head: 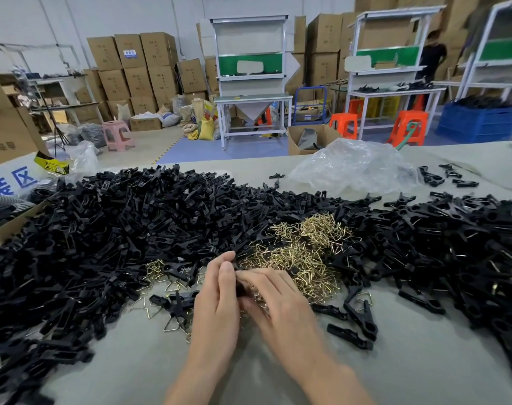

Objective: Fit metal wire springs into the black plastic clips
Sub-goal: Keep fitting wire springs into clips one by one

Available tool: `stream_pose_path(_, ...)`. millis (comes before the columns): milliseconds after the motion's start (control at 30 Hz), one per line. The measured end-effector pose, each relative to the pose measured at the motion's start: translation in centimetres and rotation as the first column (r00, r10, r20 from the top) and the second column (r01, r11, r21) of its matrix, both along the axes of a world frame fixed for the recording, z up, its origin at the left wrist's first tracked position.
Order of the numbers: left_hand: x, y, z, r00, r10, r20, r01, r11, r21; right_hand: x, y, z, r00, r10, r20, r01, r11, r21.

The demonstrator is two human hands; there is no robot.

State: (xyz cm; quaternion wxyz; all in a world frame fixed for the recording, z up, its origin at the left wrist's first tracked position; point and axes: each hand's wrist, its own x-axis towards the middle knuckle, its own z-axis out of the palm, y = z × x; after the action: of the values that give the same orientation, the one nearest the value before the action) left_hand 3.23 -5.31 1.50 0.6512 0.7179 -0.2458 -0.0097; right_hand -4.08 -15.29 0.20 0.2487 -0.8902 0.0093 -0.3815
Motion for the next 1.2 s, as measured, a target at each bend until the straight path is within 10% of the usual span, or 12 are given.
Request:
stream_pose_path(300, 0.1, 0.2, -1.1, 0.980, 0.014, 0.199, -0.046, 0.986, 0.161, -1.4, -1.5, 0.8, 0.997, -0.070, 0.030, 0.053, 0.919, 0.391)
stream_pose_path(400, 0.0, 0.3, -1.0, 0.985, 0.048, 0.166, -0.080, 0.978, 0.193, -2.6, -5.0, 4.0, 0.952, -0.217, 0.216, -0.008, 0.689, 0.725)
stream_pose_path(533, 0.3, 0.3, -1.2, 0.982, 0.091, 0.167, -0.127, 0.967, 0.220, -4.2, -12.4, 8.9, 0.753, -0.478, 0.453, -0.443, 0.142, 0.885)
stream_pose_path(633, 0.8, 0.1, -1.6, 0.970, 0.109, 0.218, -0.172, 0.940, 0.295, -3.5, -13.1, 9.3, 0.847, -0.375, 0.377, -0.415, -0.021, 0.910)
stream_pose_path(700, 1.1, -0.1, -1.8, 0.942, 0.111, 0.316, -0.240, 0.882, 0.406, -1.7, -10.9, 8.2, 0.932, -0.229, 0.279, -0.276, 0.047, 0.960)
stream_pose_path(800, 1.7, -0.1, -2.2, 0.862, 0.081, 0.500, -0.392, 0.733, 0.557, 1.0, -6.0, 5.5, 0.995, -0.096, 0.020, 0.025, 0.448, 0.894)
stream_pose_path(900, 3.1, 0.0, -2.4, 0.817, 0.092, 0.570, -0.482, 0.652, 0.586, 2.9, -2.2, 1.7, 0.965, -0.176, -0.192, 0.231, 0.921, 0.315)
stream_pose_path(1000, 4.9, 0.0, -2.4, 0.833, 0.070, 0.549, -0.481, 0.582, 0.656, 3.5, -1.0, -1.2, 0.896, -0.326, -0.302, 0.279, 0.941, -0.190)
stream_pose_path(1200, 7.4, -0.3, -2.3, 0.834, -0.019, 0.552, -0.446, 0.566, 0.693, 3.8, -1.0, -1.6, 0.881, -0.406, -0.244, 0.340, 0.900, -0.271)
